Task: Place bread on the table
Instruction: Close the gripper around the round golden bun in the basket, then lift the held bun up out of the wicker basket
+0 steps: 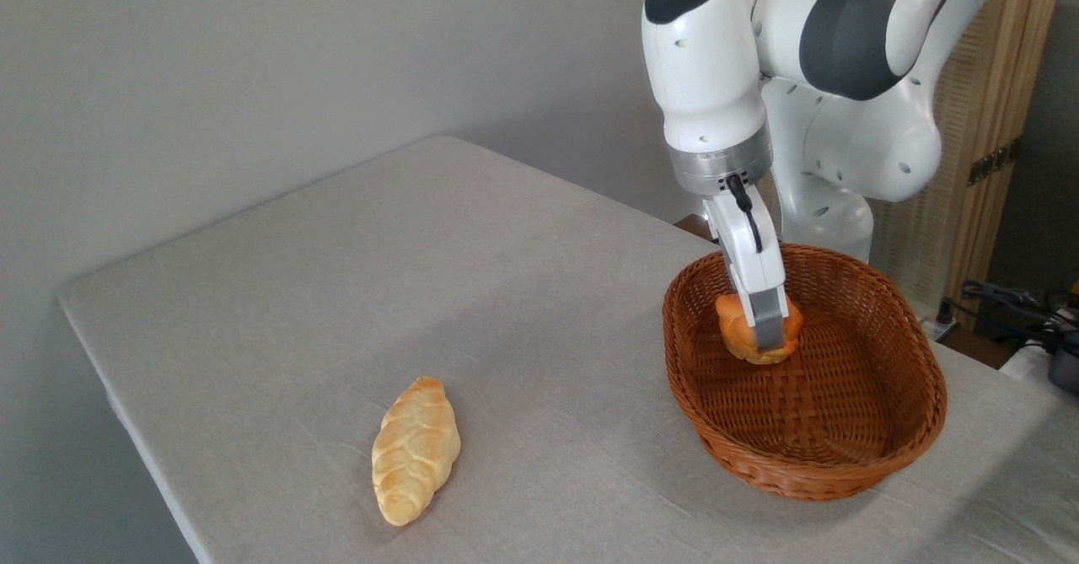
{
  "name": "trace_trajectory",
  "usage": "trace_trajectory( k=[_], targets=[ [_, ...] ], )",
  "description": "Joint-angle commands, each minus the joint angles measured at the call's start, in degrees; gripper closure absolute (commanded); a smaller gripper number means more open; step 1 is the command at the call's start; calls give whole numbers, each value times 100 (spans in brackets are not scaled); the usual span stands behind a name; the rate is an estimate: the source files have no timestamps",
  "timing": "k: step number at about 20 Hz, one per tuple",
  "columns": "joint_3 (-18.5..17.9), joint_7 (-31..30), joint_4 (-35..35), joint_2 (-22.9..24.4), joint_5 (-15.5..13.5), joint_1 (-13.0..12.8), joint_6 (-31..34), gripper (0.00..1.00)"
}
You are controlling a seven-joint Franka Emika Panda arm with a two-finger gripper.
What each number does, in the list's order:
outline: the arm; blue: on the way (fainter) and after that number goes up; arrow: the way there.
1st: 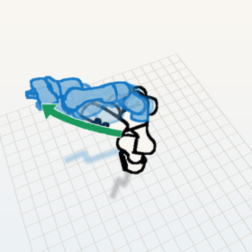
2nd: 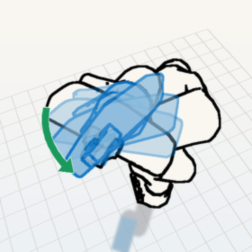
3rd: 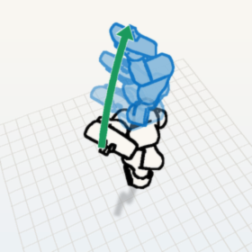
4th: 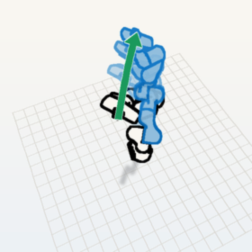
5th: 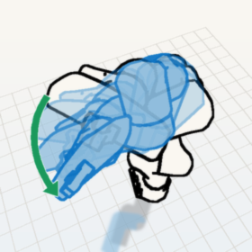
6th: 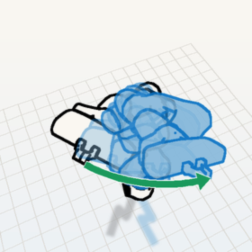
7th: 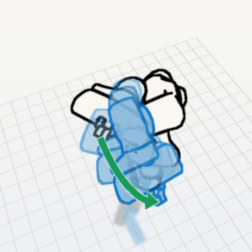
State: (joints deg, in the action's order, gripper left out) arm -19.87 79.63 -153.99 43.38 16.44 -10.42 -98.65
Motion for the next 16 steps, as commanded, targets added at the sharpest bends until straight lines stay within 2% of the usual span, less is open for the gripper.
trace_trajectory(
  k=[1, 5, 9, 11, 12, 14, 16],
  targets=[
    [-132, 96, -34, 48, 123, -83, -58, 80],
    [-123, 96, 140, 57, 114, -83, 12, 80],
    [-114, 149, 1105, -135, 17, -144, 451, 79],
    [-114, 140, 1808, -495, -341, -275, 592, 77],
    [-114, 105, 2125, -714, -604, -337, 584, 71],
    [-97, 35, 2757, -1241, -1123, -591, 532, 71],
    [-53, -279, 3198, -1768, -1432, -864, 418, 71]
  ],
)
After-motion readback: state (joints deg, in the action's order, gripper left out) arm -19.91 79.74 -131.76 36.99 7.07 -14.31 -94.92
